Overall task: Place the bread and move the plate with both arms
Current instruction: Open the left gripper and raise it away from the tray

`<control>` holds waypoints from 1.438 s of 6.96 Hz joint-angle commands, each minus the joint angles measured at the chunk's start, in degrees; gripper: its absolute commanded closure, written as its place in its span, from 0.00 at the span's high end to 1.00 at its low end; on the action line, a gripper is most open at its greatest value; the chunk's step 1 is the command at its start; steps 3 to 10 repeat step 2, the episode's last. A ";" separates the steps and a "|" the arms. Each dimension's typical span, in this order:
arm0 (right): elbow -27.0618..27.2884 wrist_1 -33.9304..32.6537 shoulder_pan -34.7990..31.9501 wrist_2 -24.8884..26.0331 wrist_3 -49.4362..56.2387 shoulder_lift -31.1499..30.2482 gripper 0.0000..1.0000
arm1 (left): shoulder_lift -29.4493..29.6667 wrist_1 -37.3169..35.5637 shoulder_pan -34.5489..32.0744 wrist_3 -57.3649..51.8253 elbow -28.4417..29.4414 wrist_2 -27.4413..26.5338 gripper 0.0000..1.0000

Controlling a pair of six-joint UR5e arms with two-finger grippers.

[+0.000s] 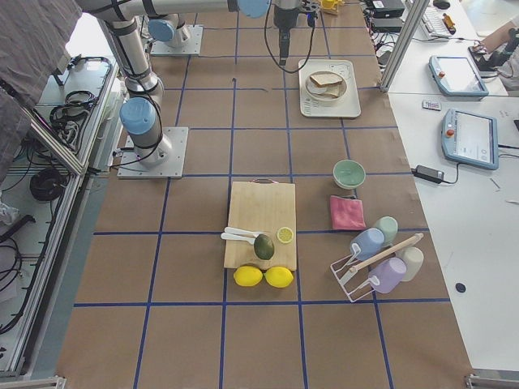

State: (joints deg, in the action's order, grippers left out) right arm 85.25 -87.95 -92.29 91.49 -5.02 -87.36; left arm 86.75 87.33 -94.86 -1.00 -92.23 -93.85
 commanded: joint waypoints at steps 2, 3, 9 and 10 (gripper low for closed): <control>0.00 -0.03 0.00 0.00 -0.07 0.00 1.00 | -0.18 -0.05 0.02 0.03 -0.05 -0.19 1.00; 0.00 -0.03 0.00 0.00 -0.07 0.00 1.00 | -0.18 -0.05 0.02 0.03 -0.05 -0.19 1.00; 0.00 -0.03 0.00 0.00 -0.07 0.00 1.00 | -0.18 -0.05 0.02 0.03 -0.05 -0.19 1.00; 0.00 -0.03 0.00 0.00 -0.07 0.00 1.00 | -0.18 -0.05 0.02 0.03 -0.05 -0.19 1.00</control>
